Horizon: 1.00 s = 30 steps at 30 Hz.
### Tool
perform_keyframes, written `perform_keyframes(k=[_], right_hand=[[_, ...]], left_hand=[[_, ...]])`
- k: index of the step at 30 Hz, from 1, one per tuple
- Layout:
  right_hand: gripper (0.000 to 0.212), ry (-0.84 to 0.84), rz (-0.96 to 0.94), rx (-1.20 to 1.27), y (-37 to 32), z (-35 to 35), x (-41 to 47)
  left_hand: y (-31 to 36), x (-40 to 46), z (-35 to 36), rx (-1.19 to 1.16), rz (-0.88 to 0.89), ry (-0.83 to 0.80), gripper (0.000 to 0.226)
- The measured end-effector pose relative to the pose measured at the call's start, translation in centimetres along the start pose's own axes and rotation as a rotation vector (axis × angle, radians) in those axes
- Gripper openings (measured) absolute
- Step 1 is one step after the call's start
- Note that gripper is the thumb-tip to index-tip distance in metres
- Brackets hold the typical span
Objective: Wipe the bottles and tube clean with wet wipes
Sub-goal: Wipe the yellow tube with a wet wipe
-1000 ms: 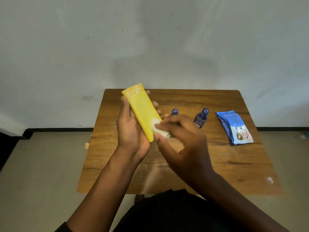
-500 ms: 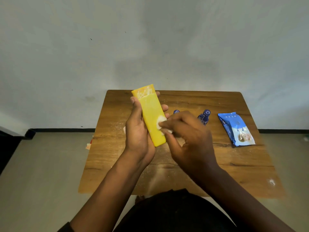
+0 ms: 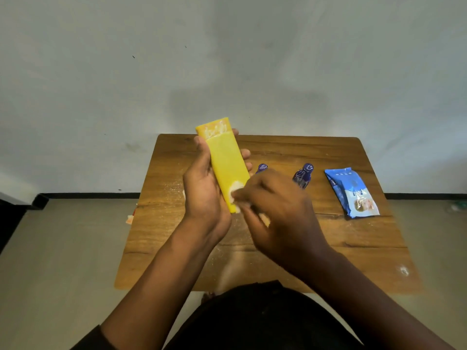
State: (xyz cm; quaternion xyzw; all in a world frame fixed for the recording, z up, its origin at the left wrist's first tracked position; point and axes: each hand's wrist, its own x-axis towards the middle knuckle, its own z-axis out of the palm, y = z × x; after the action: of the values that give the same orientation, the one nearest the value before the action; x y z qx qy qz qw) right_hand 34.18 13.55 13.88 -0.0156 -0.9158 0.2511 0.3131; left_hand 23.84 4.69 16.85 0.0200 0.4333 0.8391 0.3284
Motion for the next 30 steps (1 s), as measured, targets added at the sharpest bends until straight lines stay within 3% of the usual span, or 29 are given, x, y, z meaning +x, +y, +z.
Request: perform_keyframes(k=[3,9,17,25,30], right_hand=[[0.012,-0.030,-0.052,0.001,-0.6,0.3,0.1],[0.010,0.231,0.062,0.069,1.3,-0.4,2.7],[0.013,0.035,-0.039,-0.004,-0.6,0.3,-0.3],[0.011,0.350,0.116,0.021,0.9,-1.6,3.6],[0.016,0.201,0.038,0.022,0.0,-0.5,1.2]], left_hand=[[-0.4,-0.4,0.1,0.046,-0.007,-0.006,0.072],[-1.3,-1.1,0.6,0.030,-0.009,-0.066,0.070],[-1.1,-0.9,0.0,0.036,-0.034,-0.062,0.070],[-1.9,-1.7,1.0,0.024,-0.089,-0.141,0.062],[-2.4,-1.9,0.3,0.085,-0.082,-0.097,0.083]])
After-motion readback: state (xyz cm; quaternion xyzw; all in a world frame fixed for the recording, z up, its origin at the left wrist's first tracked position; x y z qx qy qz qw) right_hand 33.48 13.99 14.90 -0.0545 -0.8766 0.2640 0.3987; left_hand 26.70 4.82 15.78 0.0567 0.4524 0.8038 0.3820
